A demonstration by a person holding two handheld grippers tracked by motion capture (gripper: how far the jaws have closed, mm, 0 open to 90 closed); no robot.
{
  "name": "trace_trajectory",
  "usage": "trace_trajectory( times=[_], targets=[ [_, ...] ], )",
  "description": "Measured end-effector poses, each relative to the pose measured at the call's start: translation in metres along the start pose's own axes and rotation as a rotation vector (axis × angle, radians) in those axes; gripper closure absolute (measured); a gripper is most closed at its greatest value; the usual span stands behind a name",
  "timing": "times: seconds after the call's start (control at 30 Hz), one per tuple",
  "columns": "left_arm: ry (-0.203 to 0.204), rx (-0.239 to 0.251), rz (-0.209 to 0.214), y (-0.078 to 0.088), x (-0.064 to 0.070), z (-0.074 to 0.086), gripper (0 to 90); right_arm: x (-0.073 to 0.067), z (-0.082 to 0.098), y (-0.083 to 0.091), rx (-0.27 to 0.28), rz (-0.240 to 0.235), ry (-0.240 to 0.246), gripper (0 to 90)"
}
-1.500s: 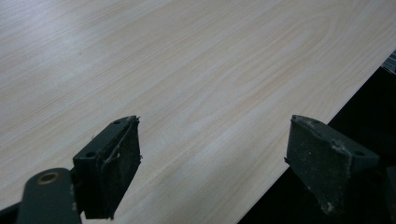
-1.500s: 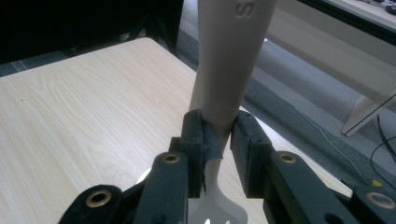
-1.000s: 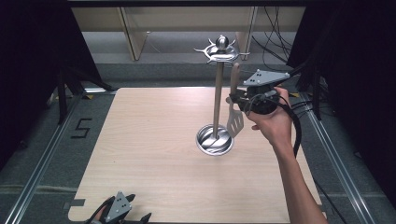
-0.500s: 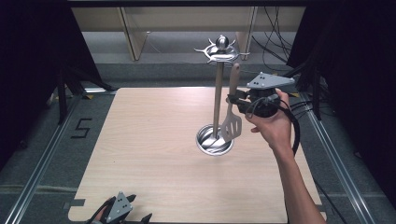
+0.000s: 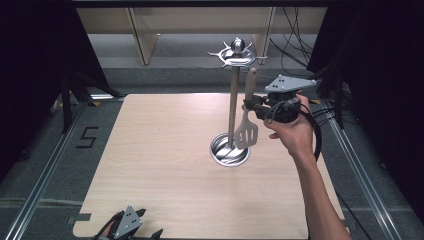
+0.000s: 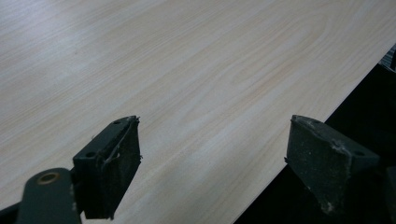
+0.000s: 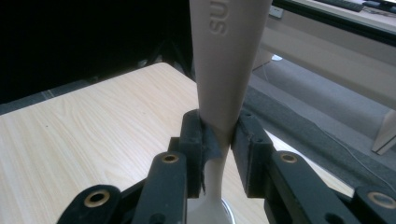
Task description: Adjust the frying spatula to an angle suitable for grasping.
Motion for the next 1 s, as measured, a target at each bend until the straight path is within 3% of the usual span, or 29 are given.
trace_trajectory(
  times=[0.03,0.07,0.1,0.33,0.4,0.47,0.5,0.57,0.7,0.73,0.87,0.9,0.97,1.0],
  targets=[
    [0.0,0.0,0.0,0.0,0.0,0.0,17.0,0.0,0.0,0.0,0.0,0.0,0.0,75.1],
    [0.027,0.0,0.002,-0.001,0.002,0.001,17.0,-0.001,0.001,0.0,-0.009,-0.02,-0.001,75.1],
    [0.007,-0.012,0.003,0.001,0.002,0.002,17.0,-0.003,0.001,-0.001,-0.011,-0.032,-0.013,75.1],
    [0.029,0.003,0.002,-0.001,0.002,0.001,17.0,0.0,0.002,0.001,0.005,-0.008,-0.009,73.3],
    [0.026,-0.002,0.004,-0.001,0.002,0.001,17.0,0.001,0.004,0.002,0.018,0.009,-0.017,67.0],
    [0.015,-0.003,0.005,-0.001,0.001,0.001,17.0,0.001,0.004,0.003,0.03,0.01,-0.011,66.2],
    [0.03,0.012,0.007,-0.002,0.003,0.0,17.0,-0.001,0.006,0.008,0.056,0.004,-0.018,61.2],
    [0.01,-0.015,0.003,-0.001,0.001,0.002,17.0,0.0,0.008,0.012,0.087,0.004,-0.025,57.8],
    [0.035,0.007,0.013,-0.002,0.004,0.001,17.0,-0.003,0.017,0.022,0.112,-0.012,-0.05,55.3],
    [-0.038,0.007,0.009,-0.002,-0.001,-0.001,17.0,-0.003,0.021,0.026,0.128,-0.01,-0.038,54.7],
    [-0.041,-0.003,0.006,-0.001,-0.001,0.0,17.0,-0.007,0.035,0.032,0.128,-0.026,-0.054,53.5],
    [-0.012,0.002,0.005,-0.002,0.001,0.0,17.0,-0.007,0.038,0.033,0.133,-0.024,-0.041,53.3],
    [-0.044,0.0,0.005,-0.002,-0.002,0.0,17.0,-0.007,0.045,0.034,0.127,-0.024,-0.036,53.0],
    [0.018,0.003,0.007,-0.002,0.002,0.001,17.0,-0.008,0.049,0.035,0.118,-0.019,-0.043,52.7]
  ],
)
Point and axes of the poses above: each handheld gripper's, and its own axes: y roughly backward along the jaws, z roughly out of its underside, x roughly to its right, the point moved 9 cm from there along -y, roughly forward along the jaws, and after that the axes turned 3 degrees about z, right-handed, at the moved point
